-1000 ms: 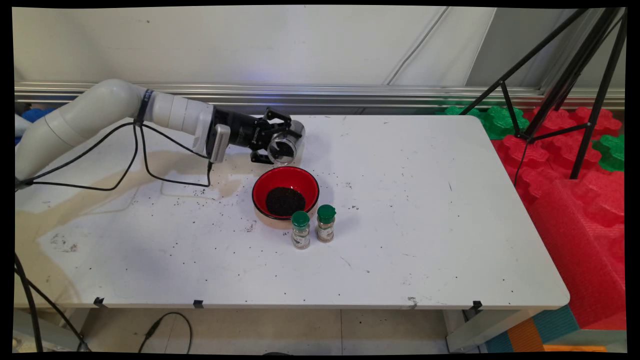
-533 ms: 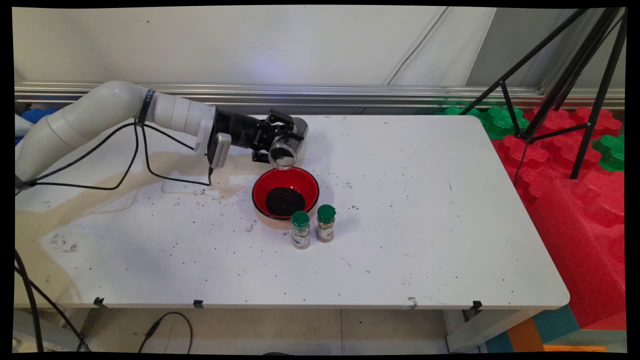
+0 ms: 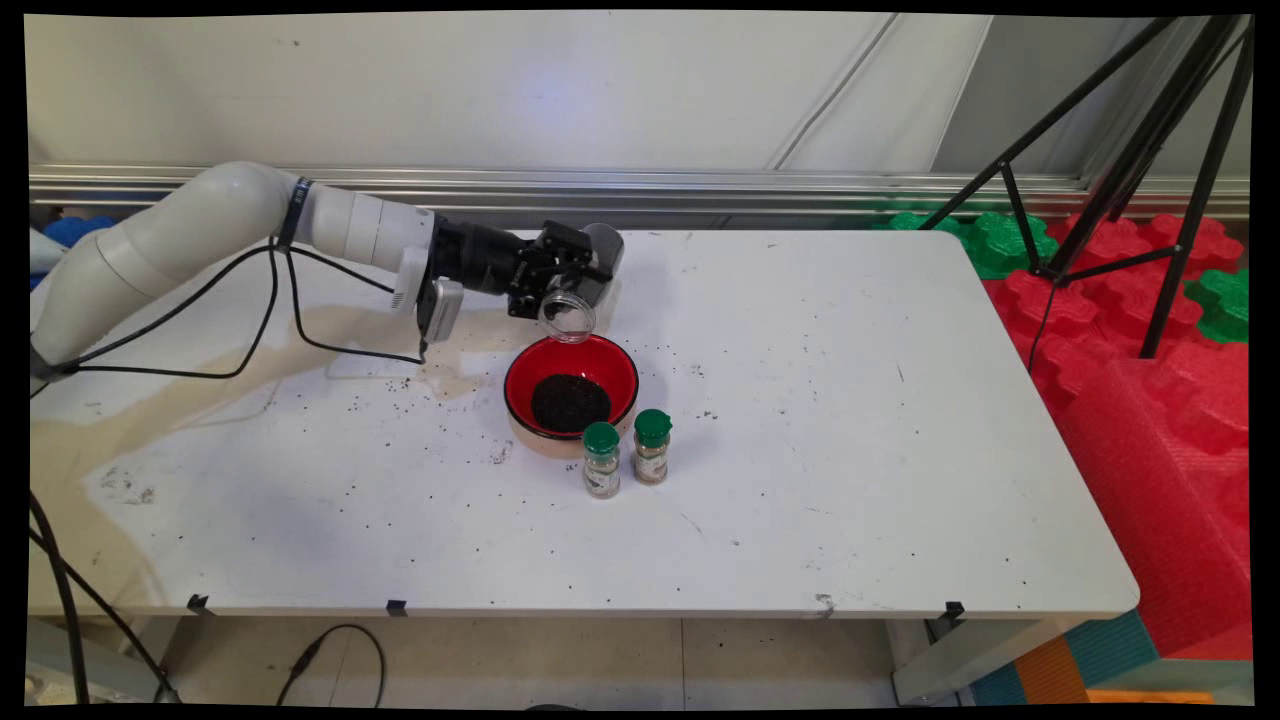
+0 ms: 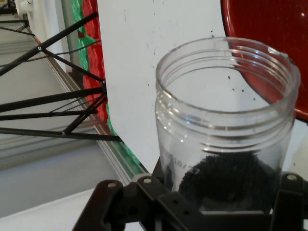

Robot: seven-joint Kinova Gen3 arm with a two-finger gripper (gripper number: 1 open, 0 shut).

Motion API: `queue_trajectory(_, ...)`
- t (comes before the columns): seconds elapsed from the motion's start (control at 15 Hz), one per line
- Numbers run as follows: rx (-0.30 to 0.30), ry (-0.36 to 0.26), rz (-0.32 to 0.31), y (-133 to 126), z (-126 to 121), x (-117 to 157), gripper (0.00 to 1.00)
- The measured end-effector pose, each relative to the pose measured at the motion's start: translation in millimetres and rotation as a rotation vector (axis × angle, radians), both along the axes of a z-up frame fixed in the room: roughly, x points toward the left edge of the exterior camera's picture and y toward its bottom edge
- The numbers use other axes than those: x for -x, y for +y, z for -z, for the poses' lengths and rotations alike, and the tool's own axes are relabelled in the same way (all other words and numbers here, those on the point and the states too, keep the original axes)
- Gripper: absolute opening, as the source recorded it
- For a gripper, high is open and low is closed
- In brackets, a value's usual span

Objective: Pour the black seasoning powder in the red bowl

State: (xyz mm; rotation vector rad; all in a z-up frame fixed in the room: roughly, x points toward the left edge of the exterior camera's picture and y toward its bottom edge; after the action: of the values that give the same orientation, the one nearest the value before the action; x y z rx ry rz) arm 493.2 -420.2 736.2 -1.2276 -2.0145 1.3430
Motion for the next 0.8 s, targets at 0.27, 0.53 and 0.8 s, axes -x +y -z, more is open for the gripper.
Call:
queue_trajectory(0.27, 0.065, -0.034, 0.027, 1.6, -2.3, 2.5, 0.00)
queue_trajectory(0.53, 0.121, -0.061, 0.052, 3.9, -4.3, 4.7, 0.00)
queue_trajectory(0.8, 0.175, -0.085, 0.074, 6.5, -6.6, 6.4, 0.00)
